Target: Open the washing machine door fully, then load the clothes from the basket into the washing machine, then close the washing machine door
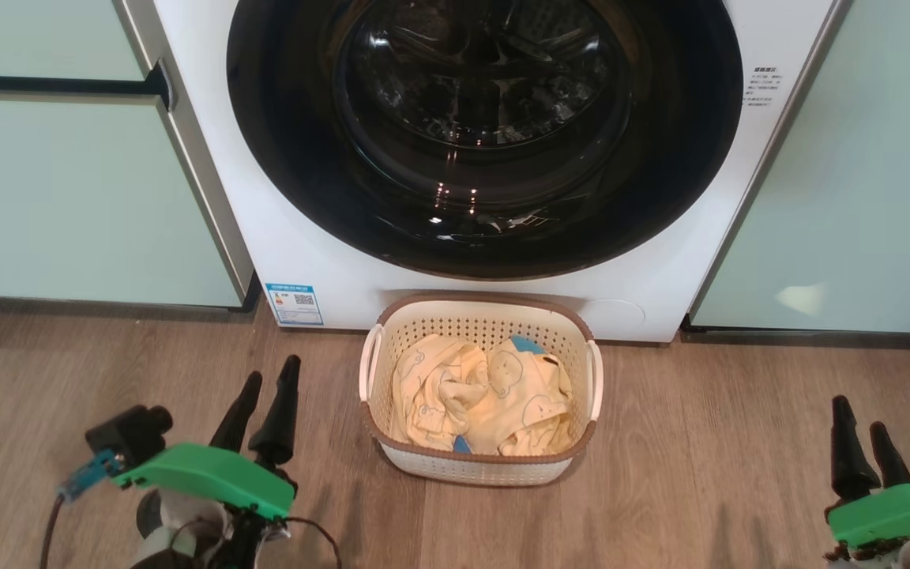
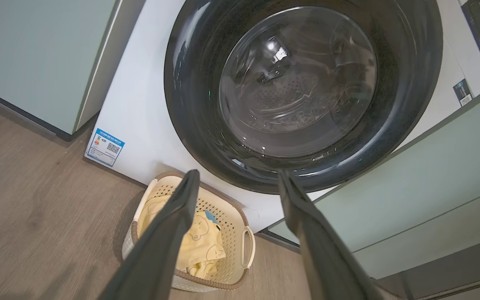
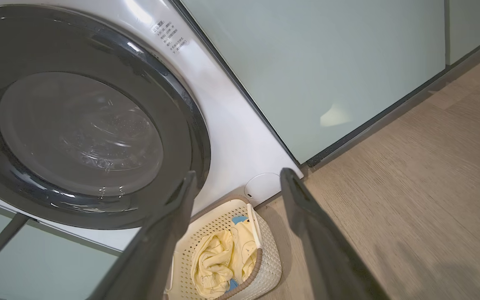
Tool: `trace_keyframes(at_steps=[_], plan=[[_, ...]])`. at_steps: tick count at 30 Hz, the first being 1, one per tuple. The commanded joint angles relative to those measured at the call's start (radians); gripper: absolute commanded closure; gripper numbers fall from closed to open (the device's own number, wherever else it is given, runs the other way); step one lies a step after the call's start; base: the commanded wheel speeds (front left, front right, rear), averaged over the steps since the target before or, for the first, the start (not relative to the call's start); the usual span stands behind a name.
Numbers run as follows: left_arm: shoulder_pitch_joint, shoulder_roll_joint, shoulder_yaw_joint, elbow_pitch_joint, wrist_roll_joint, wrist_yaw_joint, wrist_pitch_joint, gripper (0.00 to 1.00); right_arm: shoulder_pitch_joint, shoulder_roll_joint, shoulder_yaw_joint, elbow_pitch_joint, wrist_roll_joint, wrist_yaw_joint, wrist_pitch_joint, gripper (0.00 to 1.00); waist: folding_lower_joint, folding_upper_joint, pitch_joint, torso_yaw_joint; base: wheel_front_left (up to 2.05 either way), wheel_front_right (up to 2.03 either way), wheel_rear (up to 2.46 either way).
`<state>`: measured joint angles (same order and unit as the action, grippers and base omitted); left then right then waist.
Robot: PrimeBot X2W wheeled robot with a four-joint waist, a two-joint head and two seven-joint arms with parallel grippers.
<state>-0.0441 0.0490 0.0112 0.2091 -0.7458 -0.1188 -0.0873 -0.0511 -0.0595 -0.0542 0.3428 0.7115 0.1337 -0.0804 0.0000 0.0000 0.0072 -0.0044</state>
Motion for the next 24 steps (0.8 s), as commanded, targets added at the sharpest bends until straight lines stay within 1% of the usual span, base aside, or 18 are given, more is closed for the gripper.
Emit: trace_keyframes(at_steps=[1,24], plan=[[-0.049,0.015,0.014,-0.04,0.039,0.006,-0.014,0.0,-0.064,-0.014,0.017,-0.028,-0.04,-0.002,-0.02,0.0,0.0,0.0,0.0,0.0,0.0,0.0,0.0],[-0.064,0.025,-0.017,-0.036,0.312,0.019,-0.078,0.0,-0.087,-0.006,0.038,-0.007,-0.331,-0.002,-0.085,0.0,0.0,0.0,0.0,-0.003,0.0,0.0,0.0]])
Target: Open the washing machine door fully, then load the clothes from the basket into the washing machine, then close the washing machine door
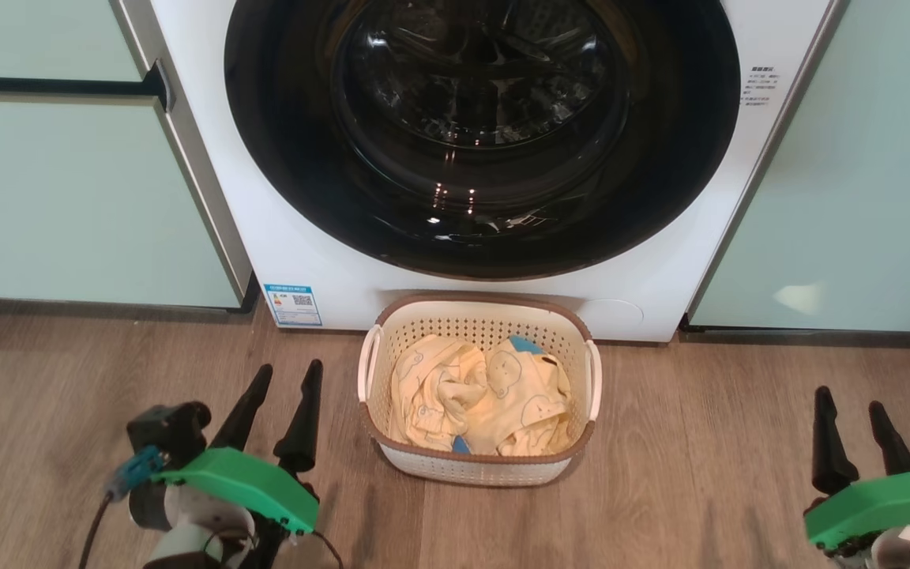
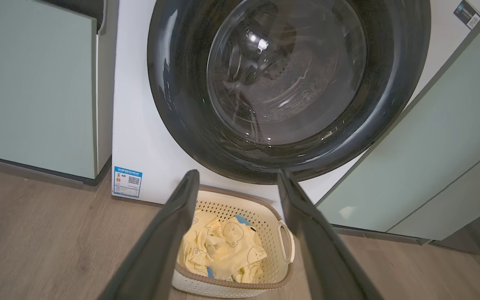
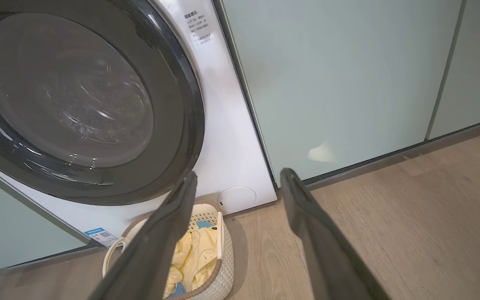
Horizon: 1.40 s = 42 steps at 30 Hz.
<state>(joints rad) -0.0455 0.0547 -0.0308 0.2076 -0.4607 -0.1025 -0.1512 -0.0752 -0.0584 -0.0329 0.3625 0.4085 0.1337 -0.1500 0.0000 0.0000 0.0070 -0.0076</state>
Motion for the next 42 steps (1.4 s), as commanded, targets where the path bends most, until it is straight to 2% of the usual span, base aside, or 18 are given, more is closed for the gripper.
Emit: trace_keyframes(at_steps=[1,33,42], plan=[[-0.063,0.019,0.023,-0.034,0.039,0.003,-0.017,0.0,-0.064,-0.007,0.019,-0.026,-0.042,-0.002,-0.018,0.0,0.0,0.0,0.0,0.0,0.0,0.0,0.0],[-0.096,0.024,-0.002,0.012,0.377,-0.014,-0.109,0.0,-0.095,-0.003,0.044,0.001,-0.448,-0.003,-0.11,0.0,0.0,0.0,0.004,-0.008,0.0,0.0,0.0],[-0.096,0.016,0.016,0.02,0.371,-0.015,-0.111,0.0,-0.094,0.001,0.026,0.0,-0.442,-0.003,-0.112,0.0,0.0,0.0,0.007,-0.008,0.0,0.0,0.0]])
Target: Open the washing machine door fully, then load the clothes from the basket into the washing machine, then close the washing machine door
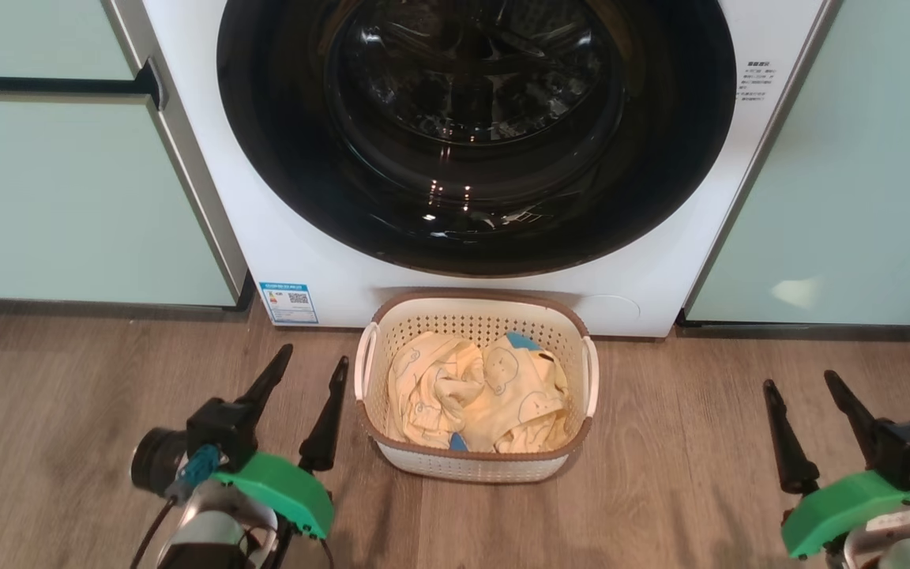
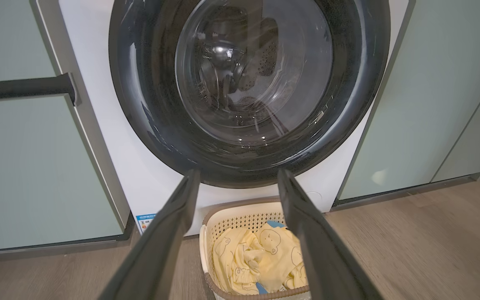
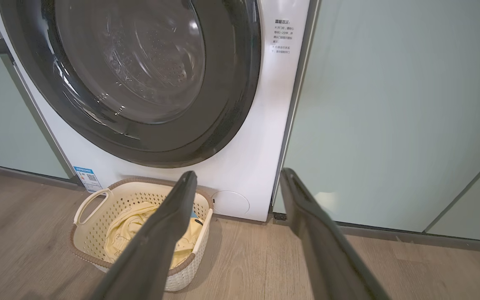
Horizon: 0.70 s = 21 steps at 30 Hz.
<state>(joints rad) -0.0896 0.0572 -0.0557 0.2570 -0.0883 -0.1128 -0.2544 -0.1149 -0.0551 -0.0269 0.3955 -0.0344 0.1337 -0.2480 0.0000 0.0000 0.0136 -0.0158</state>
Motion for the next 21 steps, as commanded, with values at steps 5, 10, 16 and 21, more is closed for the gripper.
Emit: trace_keyframes(at_steps=[5,10,16,21], plan=[[-0.054,0.01,0.05,-0.026,-0.009,-0.005,-0.007,0.0,-0.052,0.0,0.004,-0.039,0.016,-0.003,-0.014,0.0,0.0,0.0,0.001,0.0,0.0,0.0,0.0],[-0.055,0.007,0.056,-0.02,-0.015,-0.006,-0.007,0.0,-0.046,0.003,-0.015,-0.049,0.049,-0.003,-0.014,0.0,0.0,0.0,0.001,-0.001,0.0,0.0,0.0],[-0.056,0.004,0.061,-0.014,-0.02,-0.007,-0.007,0.0,-0.035,0.004,-0.029,-0.054,0.078,-0.003,-0.014,0.0,0.0,0.0,0.002,-0.001,0.0,0.0,0.0],[-0.055,0.001,0.064,-0.011,-0.02,-0.008,-0.007,0.0,-0.028,0.005,-0.029,-0.057,0.089,-0.003,-0.014,0.0,0.0,0.0,0.003,-0.003,0.0,0.0,0.0]])
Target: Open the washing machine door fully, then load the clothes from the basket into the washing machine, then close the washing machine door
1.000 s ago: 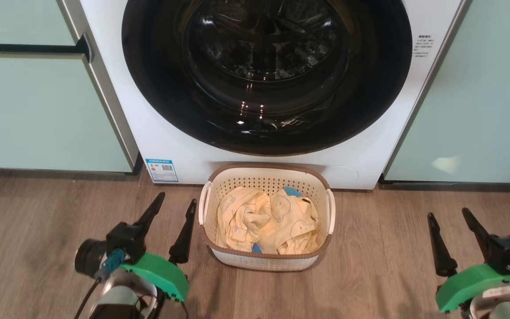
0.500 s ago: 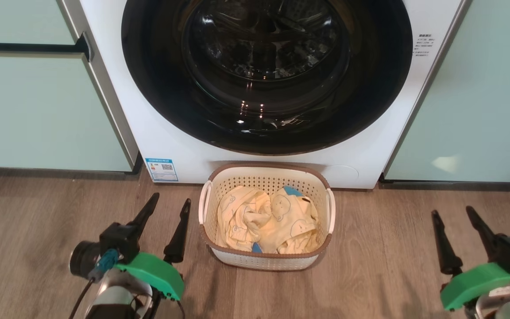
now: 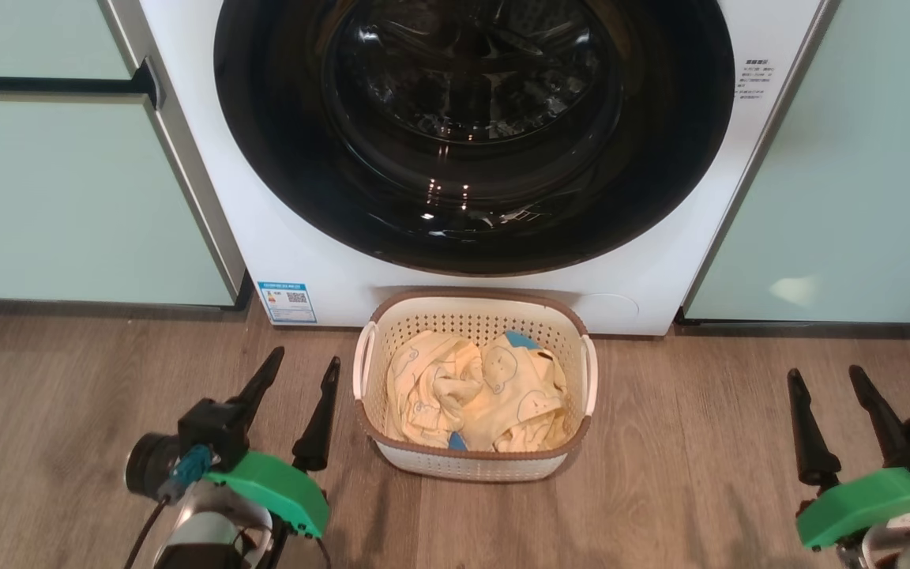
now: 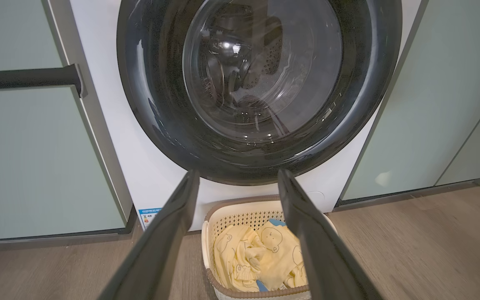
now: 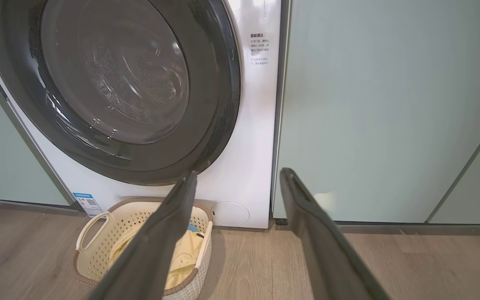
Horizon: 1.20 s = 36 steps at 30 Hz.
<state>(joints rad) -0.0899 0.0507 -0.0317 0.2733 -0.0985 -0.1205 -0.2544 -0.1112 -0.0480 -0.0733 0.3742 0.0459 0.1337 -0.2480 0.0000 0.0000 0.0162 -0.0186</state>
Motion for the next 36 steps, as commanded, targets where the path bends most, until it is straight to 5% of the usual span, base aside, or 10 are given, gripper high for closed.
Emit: trace_keyframes(at_steps=[1,16,36], plan=[[-0.054,0.008,0.04,-0.027,-0.009,0.0,-0.007,0.0,-0.031,-0.002,0.017,-0.037,0.009,-0.003,-0.014,0.0,0.0,0.0,0.0,-0.001,0.0,0.0,0.0],[-0.062,0.004,0.043,-0.023,0.006,0.002,-0.007,0.0,-0.029,-0.002,0.013,-0.044,0.015,-0.003,-0.014,0.0,0.0,0.0,0.012,-0.008,0.29,0.29,-0.58],[-0.075,0.003,0.048,-0.027,0.013,-0.001,-0.007,0.0,-0.042,-0.002,0.004,-0.043,0.016,-0.003,-0.014,0.0,0.0,0.0,0.031,-0.031,1.17,1.19,-2.35]])
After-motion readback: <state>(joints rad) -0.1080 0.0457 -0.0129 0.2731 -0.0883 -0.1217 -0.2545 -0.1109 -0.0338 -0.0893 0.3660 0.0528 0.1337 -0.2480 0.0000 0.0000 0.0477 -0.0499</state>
